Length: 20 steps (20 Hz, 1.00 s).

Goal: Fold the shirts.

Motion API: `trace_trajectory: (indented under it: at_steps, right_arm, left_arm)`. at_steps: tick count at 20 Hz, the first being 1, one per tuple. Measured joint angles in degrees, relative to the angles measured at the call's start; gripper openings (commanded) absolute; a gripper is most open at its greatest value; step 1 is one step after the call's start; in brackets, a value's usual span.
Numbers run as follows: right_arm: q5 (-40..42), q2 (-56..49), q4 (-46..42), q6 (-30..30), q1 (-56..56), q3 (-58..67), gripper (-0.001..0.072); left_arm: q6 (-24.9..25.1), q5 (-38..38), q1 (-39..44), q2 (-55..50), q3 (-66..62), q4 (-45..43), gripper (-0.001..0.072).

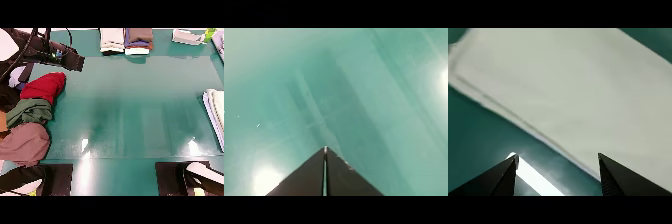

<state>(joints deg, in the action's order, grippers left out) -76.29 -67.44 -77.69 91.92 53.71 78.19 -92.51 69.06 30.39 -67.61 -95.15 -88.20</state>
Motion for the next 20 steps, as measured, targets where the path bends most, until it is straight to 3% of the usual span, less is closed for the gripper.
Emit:
trace_trajectory:
  at_steps: [4, 8, 9, 11, 12, 20]
  right_arm:
    - [0.83, 0.02, 6.64, -0.09, -19.1, 2.51, 0.0569]
    - [5.14, 0.02, 4.94, -0.11, -40.61, 1.9, 0.0565]
    - [6.25, 0.02, 3.67, -0.11, -45.62, 1.49, 0.0462]
    - [7.85, 0.02, 1.03, -0.11, -54.03, 0.63, 0.0105]
    - [8.46, 0.02, -0.24, -0.11, -57.75, 0.35, 0.0024]
    - [10.36, 0.02, -4.44, -0.09, -69.7, -0.37, 0.0024]
  left_arm:
    - [0.0, -0.09, 0.0, 0.0, 0.0, -0.02, 0.0025]
    - [-0.02, -0.42, 0.0, 0.0, 0.0, -0.02, 0.0025]
    - [-0.02, -0.44, 0.0, 0.0, 0.0, -0.02, 0.0025]
    - [-0.02, -0.48, 0.0, 0.0, 0.0, -0.04, 0.0025]
    - [-0.02, -0.52, 0.0, 0.0, 0.0, -0.04, 0.0025]
    - [-0.04, -0.7, 0.0, 0.0, 0.0, -0.04, 0.0025]
